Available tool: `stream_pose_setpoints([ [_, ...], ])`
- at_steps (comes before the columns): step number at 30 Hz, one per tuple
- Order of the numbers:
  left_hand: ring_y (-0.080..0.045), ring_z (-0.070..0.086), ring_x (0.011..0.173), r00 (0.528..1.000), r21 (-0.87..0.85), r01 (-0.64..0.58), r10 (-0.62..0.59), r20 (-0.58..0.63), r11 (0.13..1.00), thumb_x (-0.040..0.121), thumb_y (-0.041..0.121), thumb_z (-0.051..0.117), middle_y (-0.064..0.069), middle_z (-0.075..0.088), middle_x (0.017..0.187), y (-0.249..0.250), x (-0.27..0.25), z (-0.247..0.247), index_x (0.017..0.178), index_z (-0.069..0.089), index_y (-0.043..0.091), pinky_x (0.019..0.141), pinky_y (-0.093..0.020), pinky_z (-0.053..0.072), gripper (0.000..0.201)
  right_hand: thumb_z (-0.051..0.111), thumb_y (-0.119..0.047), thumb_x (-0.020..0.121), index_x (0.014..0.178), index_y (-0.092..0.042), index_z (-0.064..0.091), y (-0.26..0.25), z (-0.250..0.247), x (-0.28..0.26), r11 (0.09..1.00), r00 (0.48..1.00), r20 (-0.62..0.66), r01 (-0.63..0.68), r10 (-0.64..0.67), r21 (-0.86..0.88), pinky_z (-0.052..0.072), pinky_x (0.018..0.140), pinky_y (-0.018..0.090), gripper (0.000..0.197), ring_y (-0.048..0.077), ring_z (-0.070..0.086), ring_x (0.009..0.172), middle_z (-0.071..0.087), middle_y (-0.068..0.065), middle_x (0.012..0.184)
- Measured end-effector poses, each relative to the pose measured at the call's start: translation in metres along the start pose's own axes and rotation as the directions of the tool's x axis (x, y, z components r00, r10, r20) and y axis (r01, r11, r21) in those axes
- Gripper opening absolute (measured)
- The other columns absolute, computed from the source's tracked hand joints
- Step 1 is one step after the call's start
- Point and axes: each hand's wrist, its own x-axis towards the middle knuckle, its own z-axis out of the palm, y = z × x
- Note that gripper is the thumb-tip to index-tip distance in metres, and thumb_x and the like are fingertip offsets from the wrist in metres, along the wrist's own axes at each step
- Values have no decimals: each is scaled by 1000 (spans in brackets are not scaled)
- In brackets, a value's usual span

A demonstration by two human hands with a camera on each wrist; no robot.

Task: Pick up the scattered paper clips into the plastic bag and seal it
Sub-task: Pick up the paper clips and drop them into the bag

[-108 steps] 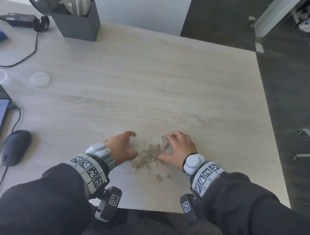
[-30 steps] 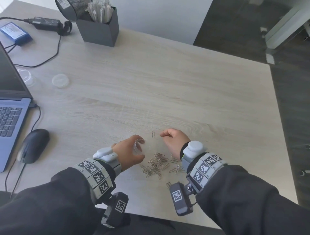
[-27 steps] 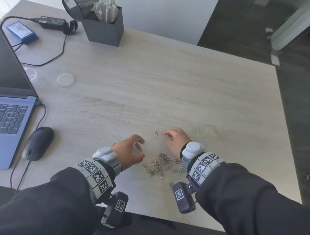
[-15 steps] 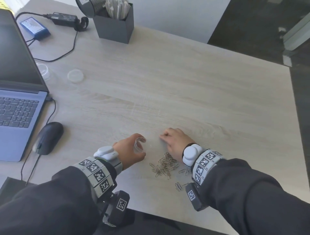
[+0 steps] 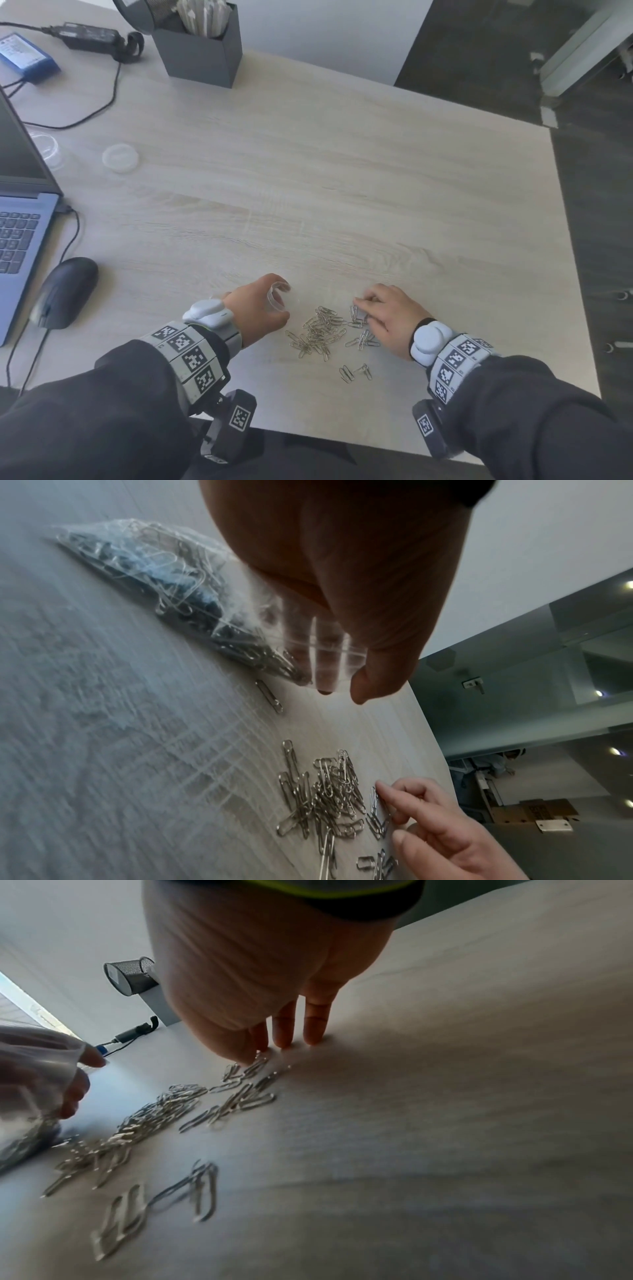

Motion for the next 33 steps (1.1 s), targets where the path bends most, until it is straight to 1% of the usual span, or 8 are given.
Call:
stream_pose_setpoints([
  [6,-10,69,89,1000,-10,-22,23,15,1000,67,50,59,23,69,94,8,2,5,104,46,57,87,-38,57,40,51,-23,82,130,-20,55,-26,17,-7,998,999,-20,-27,29,55,49,86,42,49,24,49,105,53,-1,121],
  [11,-8,69,89,999,-9,-27,27,20,1000,68,47,60,23,68,94,14,-2,6,107,49,51,88,-37,57,40,65,-49,79,144,-26,37,-47,20,4,985,990,29,-140,138,98,41,96,28,75,14,38,117,38,-7,130],
  [15,-5,68,87,1000,-15,-31,31,3,999,68,45,61,22,68,93,13,-6,6,107,51,49,87,-37,56,40,73,-57,68,139,-31,39,-60,22,14,989,993,40,-115,112,89,43,94,32,83,14,37,114,36,-6,128],
  [18,-6,68,87,999,-30,-31,31,-18,999,72,40,66,20,68,92,12,-8,6,108,52,47,88,-37,56,39,74,-55,69,130,-33,45,-67,27,21,995,995,53,-84,81,58,46,90,36,71,17,39,111,36,-6,125],
  [21,-9,67,91,999,-20,-23,22,-36,1000,80,30,70,20,67,93,13,-9,8,112,53,43,91,-34,54,38,70,-44,78,121,-31,53,-70,27,24,996,998,23,-68,66,58,48,86,39,48,20,43,107,40,-6,121],
  [25,-10,67,93,999,-13,-31,31,-43,999,82,28,71,20,67,94,11,-10,9,117,55,39,93,-33,53,39,60,-31,87,112,-28,58,-67,27,24,996,999,-3,-49,49,68,48,84,39,25,21,47,104,45,-5,117],
  [29,-9,68,91,998,-10,-46,46,-36,999,82,30,72,19,68,95,9,-9,11,117,55,38,89,-33,55,40,55,-20,88,108,-23,62,-61,25,25,997,999,-16,-47,48,65,49,78,37,21,24,52,98,51,-1,111],
  [33,-6,68,88,998,4,-55,55,-28,998,81,32,71,20,68,93,8,-7,13,113,52,44,86,-32,55,39,52,-16,86,105,-21,63,-55,15,25,990,993,24,-114,112,83,48,77,35,23,26,56,92,53,0,110],
])
